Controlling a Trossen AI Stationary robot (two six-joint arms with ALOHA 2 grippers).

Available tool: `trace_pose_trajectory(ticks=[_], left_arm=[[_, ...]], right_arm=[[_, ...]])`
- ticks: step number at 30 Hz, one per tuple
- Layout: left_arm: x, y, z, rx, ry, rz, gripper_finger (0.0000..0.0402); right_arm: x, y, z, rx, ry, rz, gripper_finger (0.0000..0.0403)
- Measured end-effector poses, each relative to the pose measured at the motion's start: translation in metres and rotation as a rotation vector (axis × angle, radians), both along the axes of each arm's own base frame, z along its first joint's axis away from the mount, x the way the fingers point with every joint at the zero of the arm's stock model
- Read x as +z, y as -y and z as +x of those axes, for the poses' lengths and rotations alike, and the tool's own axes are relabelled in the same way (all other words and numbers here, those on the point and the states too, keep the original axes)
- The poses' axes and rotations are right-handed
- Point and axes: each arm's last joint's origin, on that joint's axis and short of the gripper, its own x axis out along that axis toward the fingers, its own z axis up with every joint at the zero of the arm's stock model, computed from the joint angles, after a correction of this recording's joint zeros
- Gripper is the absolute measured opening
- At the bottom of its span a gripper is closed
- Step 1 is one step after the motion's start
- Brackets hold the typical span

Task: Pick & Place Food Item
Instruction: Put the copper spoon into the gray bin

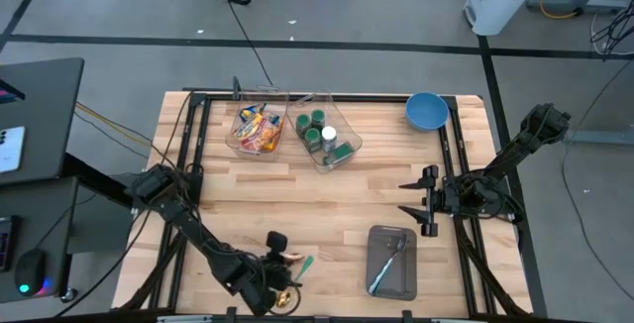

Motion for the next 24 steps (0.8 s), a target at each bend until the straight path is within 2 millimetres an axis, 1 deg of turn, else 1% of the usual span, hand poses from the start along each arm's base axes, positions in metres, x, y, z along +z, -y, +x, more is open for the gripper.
trace_pose_trajectory(ticks=[3, 8, 11, 14, 17, 19, 22, 24], left_arm=[[0.007, -0.001, 0.015, 0.002, 0.145, 0.035, 0.0004], [0.019, -0.011, 0.044, -0.036, 0.290, 0.086, 0.0003], [0.025, -0.019, 0.059, -0.067, 0.356, 0.122, 0.0003], [0.026, -0.031, 0.071, -0.107, 0.403, 0.135, 0.0003], [0.028, -0.043, 0.081, -0.145, 0.429, 0.149, 0.0003], [0.030, -0.053, 0.089, -0.134, 0.450, 0.161, 0.0003], [0.037, -0.072, 0.102, -0.119, 0.485, 0.195, 0.0003], [0.045, -0.086, 0.111, -0.121, 0.535, 0.173, 0.0003]], right_arm=[[0.000, 0.000, 0.000, 0.019, 0.004, -0.007, 0.0254], [0.001, 0.000, 0.003, 0.100, 0.029, -0.034, 0.0254], [0.001, 0.003, 0.005, 0.096, 0.035, -0.042, 0.0254], [0.000, 0.008, 0.009, 0.052, 0.023, -0.039, 0.0254], [-0.006, 0.013, 0.014, 0.013, -0.031, -0.035, 0.0254], [-0.011, 0.016, 0.017, -0.003, -0.072, -0.029, 0.0254], [-0.015, 0.019, 0.020, 0.006, -0.103, -0.021, 0.0254], [-0.014, 0.019, 0.020, 0.043, -0.096, -0.019, 0.0254]])
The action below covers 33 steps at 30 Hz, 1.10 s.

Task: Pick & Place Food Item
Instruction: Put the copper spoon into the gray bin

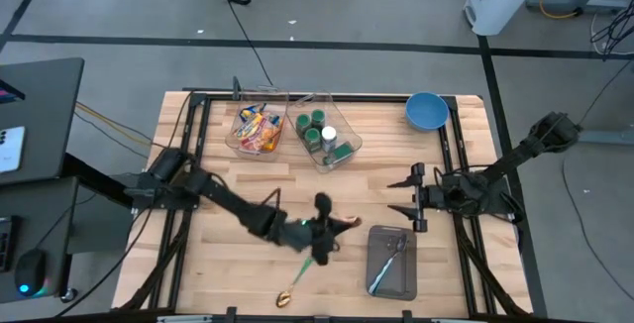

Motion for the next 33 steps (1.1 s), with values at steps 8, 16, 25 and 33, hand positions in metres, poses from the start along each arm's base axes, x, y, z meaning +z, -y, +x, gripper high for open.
trace_pose_trajectory(ticks=[8, 16, 25, 33], left_arm=[[0.032, -0.055, 0.031, -0.243, 0.277, -0.189, 0.0003], [0.039, -0.104, 0.043, -0.428, 0.341, -0.336, 0.0003], [0.018, -0.128, 0.056, -0.468, 0.444, -0.393, 0.0003], [0.011, -0.140, 0.068, -0.484, 0.483, -0.427, 0.0003]], right_arm=[[0.001, 0.001, 0.002, 0.131, 0.018, 0.010, 0.0254], [0.007, 0.010, 0.006, 0.154, 0.078, 0.024, 0.0254], [0.008, 0.022, 0.011, 0.115, 0.087, 0.074, 0.0254], [0.003, 0.028, 0.015, 0.102, 0.017, 0.066, 0.0242]])
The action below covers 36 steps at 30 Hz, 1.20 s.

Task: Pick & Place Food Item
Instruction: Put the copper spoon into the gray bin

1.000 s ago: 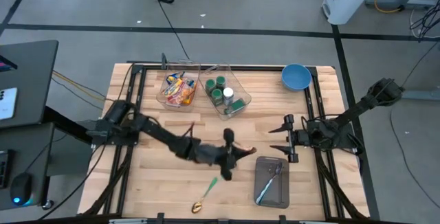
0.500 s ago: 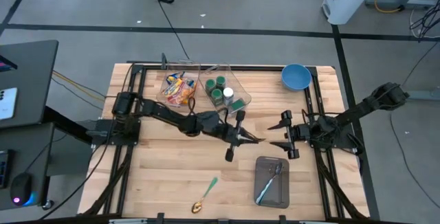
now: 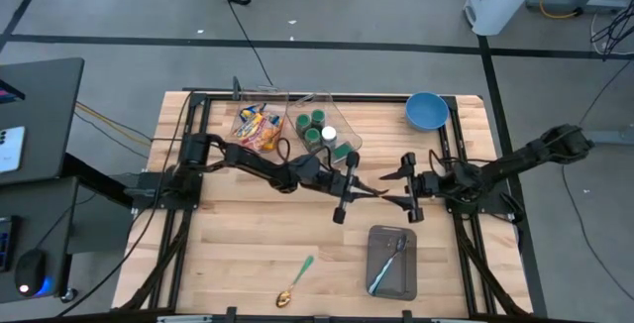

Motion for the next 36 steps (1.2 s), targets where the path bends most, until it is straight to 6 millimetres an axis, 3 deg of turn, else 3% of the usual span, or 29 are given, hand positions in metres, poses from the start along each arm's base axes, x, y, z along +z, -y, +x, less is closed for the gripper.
trace_pose_trajectory(ticks=[7, 14, 19, 25, 30, 36], left_arm=[[-0.002, -0.002, 0.002, 0.001, -0.013, -0.001, 0.0003], [-0.002, -0.003, 0.003, -0.008, -0.028, -0.016, 0.0003], [-0.002, -0.002, 0.003, -0.016, -0.035, -0.033, 0.0015], [0.001, -0.005, 0.000, -0.006, -0.047, -0.059, 0.0085], [0.007, -0.011, -0.015, 0.014, -0.073, -0.065, 0.0130], [0.033, -0.011, -0.040, 0.008, -0.012, -0.072, 0.0155]], right_arm=[[0.000, 0.001, 0.004, -0.003, -0.040, -0.012, 0.0167], [0.000, 0.000, 0.004, 0.038, -0.040, -0.048, 0.0022], [0.000, -0.001, 0.004, 0.054, -0.039, -0.040, 0.0020], [0.001, 0.000, 0.004, 0.039, -0.032, -0.027, 0.0010], [0.002, -0.001, 0.004, 0.028, -0.022, -0.027, 0.0004], [0.003, -0.002, 0.004, 0.042, -0.020, -0.028, 0.0004]])
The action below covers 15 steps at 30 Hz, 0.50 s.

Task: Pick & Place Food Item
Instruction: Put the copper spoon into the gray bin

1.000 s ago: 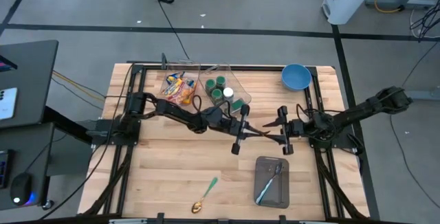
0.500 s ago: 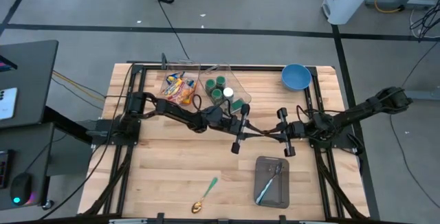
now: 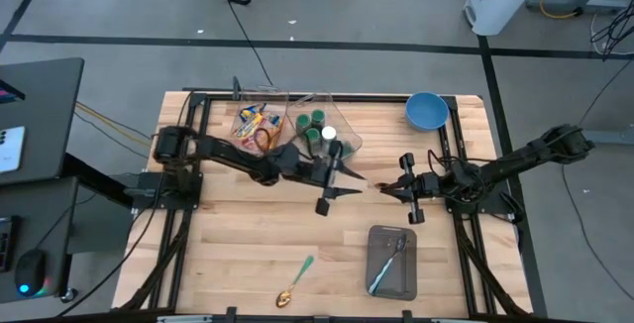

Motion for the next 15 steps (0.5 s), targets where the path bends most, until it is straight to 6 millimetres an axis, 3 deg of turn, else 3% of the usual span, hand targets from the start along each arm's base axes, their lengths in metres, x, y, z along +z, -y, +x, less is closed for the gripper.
trace_pose_trajectory(ticks=[6, 10, 15], left_arm=[[0.014, 0.005, -0.032, -0.023, 0.062, -0.026, 0.0157], [0.011, 0.012, -0.048, -0.047, 0.043, -0.036, 0.0158], [0.000, 0.025, -0.062, -0.091, -0.005, -0.062, 0.0158]], right_arm=[[0.000, 0.000, -0.003, 0.008, 0.040, -0.008, 0.0004], [0.011, 0.002, -0.008, 0.009, 0.184, 0.019, 0.0004], [0.006, -0.005, -0.010, 0.116, 0.139, 0.050, 0.0004]])
